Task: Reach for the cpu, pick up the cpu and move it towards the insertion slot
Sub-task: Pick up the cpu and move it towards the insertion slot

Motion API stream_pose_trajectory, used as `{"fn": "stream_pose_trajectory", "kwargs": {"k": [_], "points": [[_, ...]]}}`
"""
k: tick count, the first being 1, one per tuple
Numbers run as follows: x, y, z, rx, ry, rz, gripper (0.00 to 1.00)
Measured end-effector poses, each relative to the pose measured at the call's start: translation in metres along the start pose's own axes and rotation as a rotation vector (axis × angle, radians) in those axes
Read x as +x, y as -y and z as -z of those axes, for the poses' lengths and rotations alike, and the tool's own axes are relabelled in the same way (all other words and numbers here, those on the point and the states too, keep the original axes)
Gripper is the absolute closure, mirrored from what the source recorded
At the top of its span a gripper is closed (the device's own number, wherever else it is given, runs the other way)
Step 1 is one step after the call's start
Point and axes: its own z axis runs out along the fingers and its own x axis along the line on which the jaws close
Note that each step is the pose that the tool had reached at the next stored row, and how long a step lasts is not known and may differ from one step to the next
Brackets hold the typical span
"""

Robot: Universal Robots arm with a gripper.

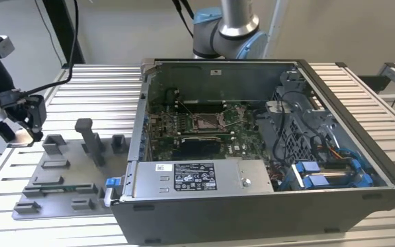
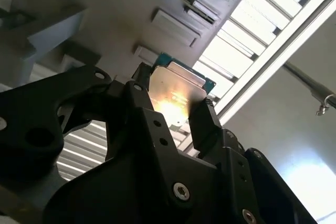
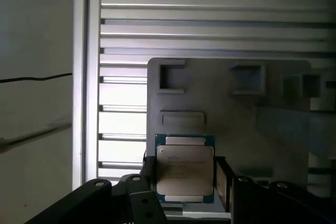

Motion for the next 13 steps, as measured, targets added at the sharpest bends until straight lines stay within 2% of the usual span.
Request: {"fn": "stream_pose_trajectory", "kwargs": {"k": [13], "points": [[0.0005, -0.0025, 0.0590, 0.0001, -0.0001, 0.000, 1.00]]}}
